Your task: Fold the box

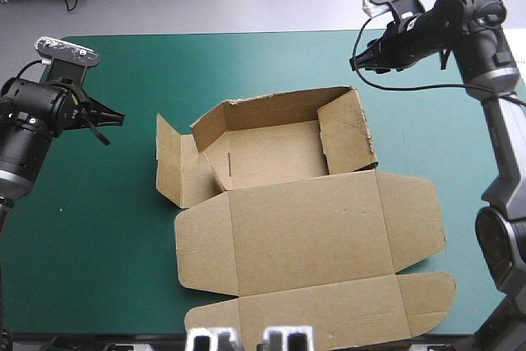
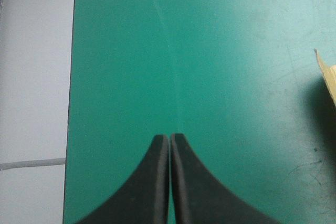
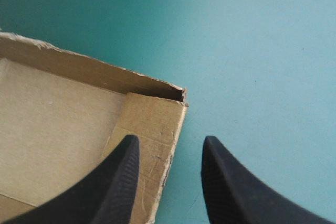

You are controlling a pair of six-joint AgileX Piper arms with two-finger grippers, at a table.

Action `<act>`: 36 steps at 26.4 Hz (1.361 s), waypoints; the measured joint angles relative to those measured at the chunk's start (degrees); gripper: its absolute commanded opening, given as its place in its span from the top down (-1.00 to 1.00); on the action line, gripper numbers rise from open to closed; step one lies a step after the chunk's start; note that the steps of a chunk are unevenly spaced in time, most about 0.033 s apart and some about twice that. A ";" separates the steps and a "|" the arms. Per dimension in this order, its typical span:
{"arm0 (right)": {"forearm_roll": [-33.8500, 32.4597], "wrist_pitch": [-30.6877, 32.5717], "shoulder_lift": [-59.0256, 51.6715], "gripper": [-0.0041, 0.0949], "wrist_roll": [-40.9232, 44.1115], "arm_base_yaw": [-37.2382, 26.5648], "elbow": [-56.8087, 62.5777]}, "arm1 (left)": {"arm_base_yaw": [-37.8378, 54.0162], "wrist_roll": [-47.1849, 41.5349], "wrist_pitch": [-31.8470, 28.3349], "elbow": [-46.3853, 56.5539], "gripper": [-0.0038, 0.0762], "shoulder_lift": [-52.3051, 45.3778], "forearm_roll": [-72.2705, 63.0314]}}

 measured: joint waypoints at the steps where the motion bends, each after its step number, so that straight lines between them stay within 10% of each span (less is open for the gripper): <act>1: 0.07 0.00 -1.35 0.17 1.30 0.00 0.00 | 0.00 0.00 0.84 0.00 0.91 0.00 0.00; 9: 0.97 0.02 -9.05 0.17 6.22 0.00 9.49 | 0.00 0.04 11.47 0.00 0.92 0.00 -4.29; 29: 1.58 -0.42 9.18 0.23 2.65 0.00 15.24 | 0.00 -0.01 10.22 0.00 0.93 0.52 -10.26; 32: 4.41 -0.55 12.14 0.96 0.73 0.00 15.24 | 0.00 0.04 9.12 0.00 0.93 1.59 -10.12; 36: 8.13 -1.03 14.07 0.97 0.04 -0.35 15.36 | 0.31 0.24 5.68 0.00 0.93 3.81 -8.94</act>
